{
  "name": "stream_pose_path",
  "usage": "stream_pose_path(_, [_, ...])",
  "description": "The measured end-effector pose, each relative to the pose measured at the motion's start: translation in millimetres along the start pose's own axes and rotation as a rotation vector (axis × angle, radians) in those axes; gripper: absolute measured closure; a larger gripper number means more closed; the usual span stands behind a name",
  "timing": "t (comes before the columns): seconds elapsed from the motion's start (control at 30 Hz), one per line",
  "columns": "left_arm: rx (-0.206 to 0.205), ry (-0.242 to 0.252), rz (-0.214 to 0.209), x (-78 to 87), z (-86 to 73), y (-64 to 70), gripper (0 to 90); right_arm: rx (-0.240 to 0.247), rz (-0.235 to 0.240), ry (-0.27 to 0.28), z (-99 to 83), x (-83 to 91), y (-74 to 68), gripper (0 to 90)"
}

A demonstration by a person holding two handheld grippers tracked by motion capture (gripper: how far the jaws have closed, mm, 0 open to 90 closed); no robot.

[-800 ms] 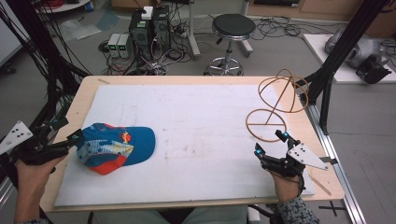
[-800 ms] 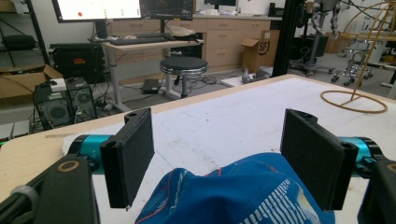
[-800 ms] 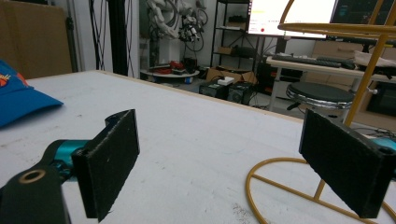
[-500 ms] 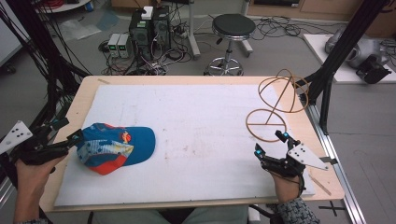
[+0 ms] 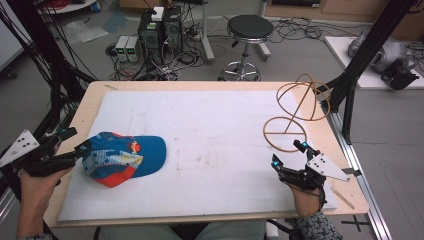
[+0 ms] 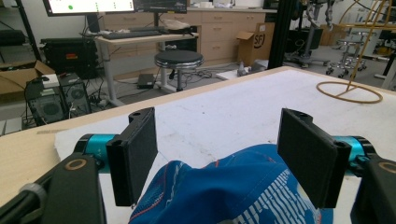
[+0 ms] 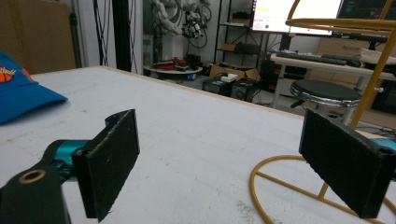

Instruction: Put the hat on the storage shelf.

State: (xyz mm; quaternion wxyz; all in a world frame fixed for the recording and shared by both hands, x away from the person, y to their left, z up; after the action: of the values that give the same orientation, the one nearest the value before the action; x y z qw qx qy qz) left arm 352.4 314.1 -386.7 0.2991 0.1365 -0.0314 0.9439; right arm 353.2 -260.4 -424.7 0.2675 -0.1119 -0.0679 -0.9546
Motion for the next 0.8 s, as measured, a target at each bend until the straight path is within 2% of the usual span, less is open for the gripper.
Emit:
stream_pose_path(0.2, [0.023,-0.006,-0.010,-8.8,-8.6,-1.5,29.9,0.000,0.001,-0.004,-0.7,0.1,0.1,11.4])
stream_pose_path(0.3, [0.022,-0.040,-0.020,-16.9,-16.2,0.5,31.1,-0.001,0.003,-0.004,-0.6,0.0,-0.3,11.4])
stream_pose_path(0.47, [0.007,-0.066,-0.013,-19.8,-22.2,-0.1,35.4,0.006,0.001,-0.004,-0.4,0.0,-0.4,11.5])
stream_pose_path(0.7, [0.021,-0.106,-0.026,-23.1,-32.0,-1.8,37.6,0.008,0.004,-0.011,-1.0,-0.5,-1.6,11.5])
stream_pose_path(0.8, [0.017,-0.116,-0.040,-22.9,-34.4,-0.6,44.6,0.013,0.003,-0.010,-0.7,-0.7,-1.7,11.5])
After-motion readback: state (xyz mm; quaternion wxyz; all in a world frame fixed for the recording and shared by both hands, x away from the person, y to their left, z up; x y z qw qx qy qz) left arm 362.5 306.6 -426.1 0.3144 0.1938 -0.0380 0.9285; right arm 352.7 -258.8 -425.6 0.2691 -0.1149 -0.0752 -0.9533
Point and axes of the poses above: each handheld gripper's, and its own axes: x roughly backward along the jaws, z roughly out of its top, y roughly to its right, the point moved 10 cm from there along -x, roughly forward along the jaws, and after that the axes turned 10 degrees about -y, right-handed, at the moved point
